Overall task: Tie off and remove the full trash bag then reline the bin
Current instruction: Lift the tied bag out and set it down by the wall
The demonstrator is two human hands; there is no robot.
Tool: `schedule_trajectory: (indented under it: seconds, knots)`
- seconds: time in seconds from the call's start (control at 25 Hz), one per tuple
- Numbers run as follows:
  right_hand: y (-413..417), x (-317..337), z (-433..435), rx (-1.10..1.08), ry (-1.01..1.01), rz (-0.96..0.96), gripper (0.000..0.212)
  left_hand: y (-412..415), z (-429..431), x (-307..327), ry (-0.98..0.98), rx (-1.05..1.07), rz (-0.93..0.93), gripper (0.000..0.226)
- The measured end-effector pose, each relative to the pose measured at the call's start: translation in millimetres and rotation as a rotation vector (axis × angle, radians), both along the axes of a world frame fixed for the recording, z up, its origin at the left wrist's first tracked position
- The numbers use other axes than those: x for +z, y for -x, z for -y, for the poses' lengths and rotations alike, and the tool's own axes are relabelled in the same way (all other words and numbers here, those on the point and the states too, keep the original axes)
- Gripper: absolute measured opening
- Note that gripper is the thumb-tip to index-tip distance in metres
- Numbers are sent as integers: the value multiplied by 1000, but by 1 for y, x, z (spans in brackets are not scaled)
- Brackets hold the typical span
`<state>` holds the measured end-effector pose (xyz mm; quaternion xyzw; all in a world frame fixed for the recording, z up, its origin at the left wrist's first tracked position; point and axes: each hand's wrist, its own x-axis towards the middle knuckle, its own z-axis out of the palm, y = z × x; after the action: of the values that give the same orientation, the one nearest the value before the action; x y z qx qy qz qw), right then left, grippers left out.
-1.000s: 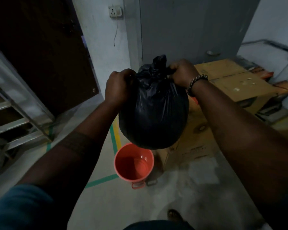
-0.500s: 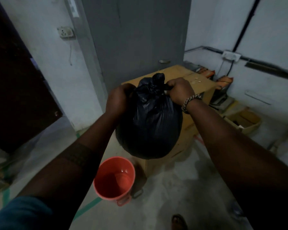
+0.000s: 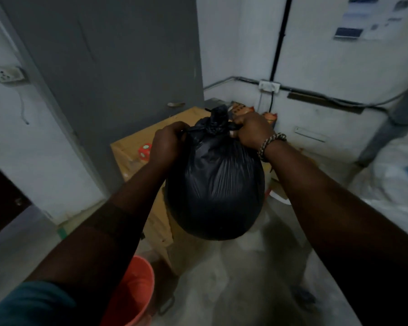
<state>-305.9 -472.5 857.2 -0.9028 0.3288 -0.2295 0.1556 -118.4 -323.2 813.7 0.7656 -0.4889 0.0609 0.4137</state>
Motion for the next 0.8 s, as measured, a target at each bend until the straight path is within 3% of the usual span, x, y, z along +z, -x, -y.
schedule_trajectory:
  seconds: [0.44, 0.8]
  knots:
    - [78, -23, 159, -136, -12, -5, 27, 73, 180, -20, -7, -92, -48, 25]
    - [88, -56, 276, -254, -52, -43, 28, 69, 323, -55, -79, -181, -22, 26]
